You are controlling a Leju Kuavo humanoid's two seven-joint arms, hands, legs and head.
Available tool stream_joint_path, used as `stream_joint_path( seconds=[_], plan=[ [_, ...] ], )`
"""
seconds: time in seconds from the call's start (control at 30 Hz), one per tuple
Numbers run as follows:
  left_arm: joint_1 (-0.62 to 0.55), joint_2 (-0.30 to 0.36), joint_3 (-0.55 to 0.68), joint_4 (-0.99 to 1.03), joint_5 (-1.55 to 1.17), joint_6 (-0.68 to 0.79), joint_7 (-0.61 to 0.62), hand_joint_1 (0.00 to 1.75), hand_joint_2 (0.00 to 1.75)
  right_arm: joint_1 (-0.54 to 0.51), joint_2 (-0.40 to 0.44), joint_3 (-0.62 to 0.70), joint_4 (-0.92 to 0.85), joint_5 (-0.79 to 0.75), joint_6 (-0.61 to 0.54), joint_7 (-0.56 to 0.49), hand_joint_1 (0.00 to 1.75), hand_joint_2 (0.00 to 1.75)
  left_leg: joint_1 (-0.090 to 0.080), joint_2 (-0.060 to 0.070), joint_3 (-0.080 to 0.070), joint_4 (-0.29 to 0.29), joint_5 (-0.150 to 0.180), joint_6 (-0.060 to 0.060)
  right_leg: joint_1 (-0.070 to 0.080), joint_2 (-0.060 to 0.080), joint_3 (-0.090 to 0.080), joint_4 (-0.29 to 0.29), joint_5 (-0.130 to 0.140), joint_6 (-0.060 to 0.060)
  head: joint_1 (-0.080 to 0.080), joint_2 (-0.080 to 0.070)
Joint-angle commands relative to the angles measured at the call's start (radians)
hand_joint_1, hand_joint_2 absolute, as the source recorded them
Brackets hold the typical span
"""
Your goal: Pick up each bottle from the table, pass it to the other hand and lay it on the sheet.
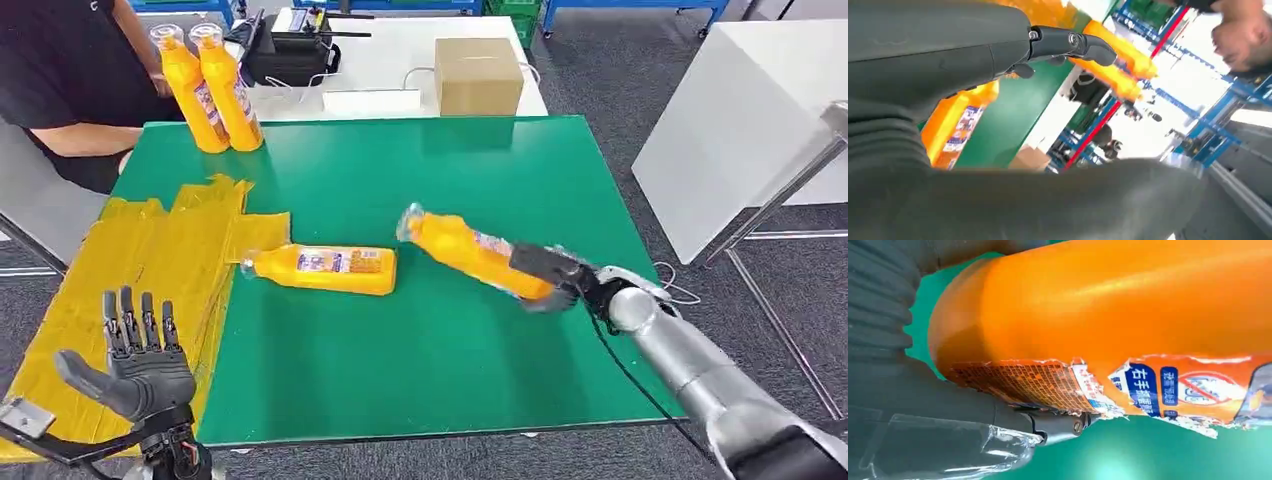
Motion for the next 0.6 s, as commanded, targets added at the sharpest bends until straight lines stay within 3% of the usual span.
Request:
stream_joint_path(
  seconds=[0.03, 0.2, 0.37, 0.43, 0.5, 0.6],
  plan=[
    [0.012, 0.012, 0.040, 0.018, 0.009, -0.013, -0.009, 0.00, 1.75, 0.114, -0.204, -0.119, -0.471, -0.148, -0.001, -0.032, 1.75, 1.75, 0.000, -0.003, 0.000, -0.001, -0.002, -0.001, 0.000, -0.005, 0.001, 0.000, -0.003, 0.000, 0.000, 0.000],
    [0.009, 0.016, 0.035, 0.017, 0.010, -0.018, -0.011, 0.00, 1.75, 0.095, -0.207, -0.109, -0.477, -0.161, -0.004, -0.073, 1.75, 1.75, -0.001, 0.002, -0.003, -0.001, -0.002, -0.002, -0.001, 0.001, -0.003, 0.000, -0.001, -0.001, 0.000, 0.000],
    [0.005, 0.017, 0.029, 0.014, 0.010, -0.024, -0.013, 0.00, 1.75, 0.071, -0.181, -0.100, -0.497, -0.144, -0.014, -0.045, 1.75, 1.75, -0.001, 0.002, -0.005, -0.001, -0.001, -0.001, -0.001, 0.001, -0.005, 0.000, 0.000, -0.001, 0.000, 0.000],
    [-0.006, 0.020, 0.018, 0.018, 0.011, -0.031, -0.010, 0.00, 1.75, 0.043, -0.124, -0.080, -0.456, -0.136, -0.027, -0.039, 1.75, 1.75, -0.001, 0.006, -0.004, -0.001, -0.001, -0.002, -0.002, 0.003, -0.004, 0.000, 0.000, -0.001, 0.000, 0.000],
    [-0.024, 0.026, -0.011, 0.025, 0.005, -0.043, -0.003, 0.00, 1.75, -0.019, -0.007, -0.021, -0.362, -0.076, -0.072, -0.011, 1.75, 1.75, -0.001, 0.009, -0.002, -0.002, -0.002, -0.002, -0.001, 0.006, -0.004, -0.001, 0.000, -0.001, 0.000, 0.000],
    [-0.029, 0.036, -0.038, 0.038, -0.003, -0.063, 0.012, 0.00, 1.75, -0.030, 0.046, 0.006, -0.305, -0.068, -0.107, -0.008, 1.75, 1.75, -0.001, 0.011, -0.002, -0.003, -0.001, -0.002, -0.001, 0.009, -0.003, -0.001, 0.002, -0.001, 0.000, 0.000]
  ],
)
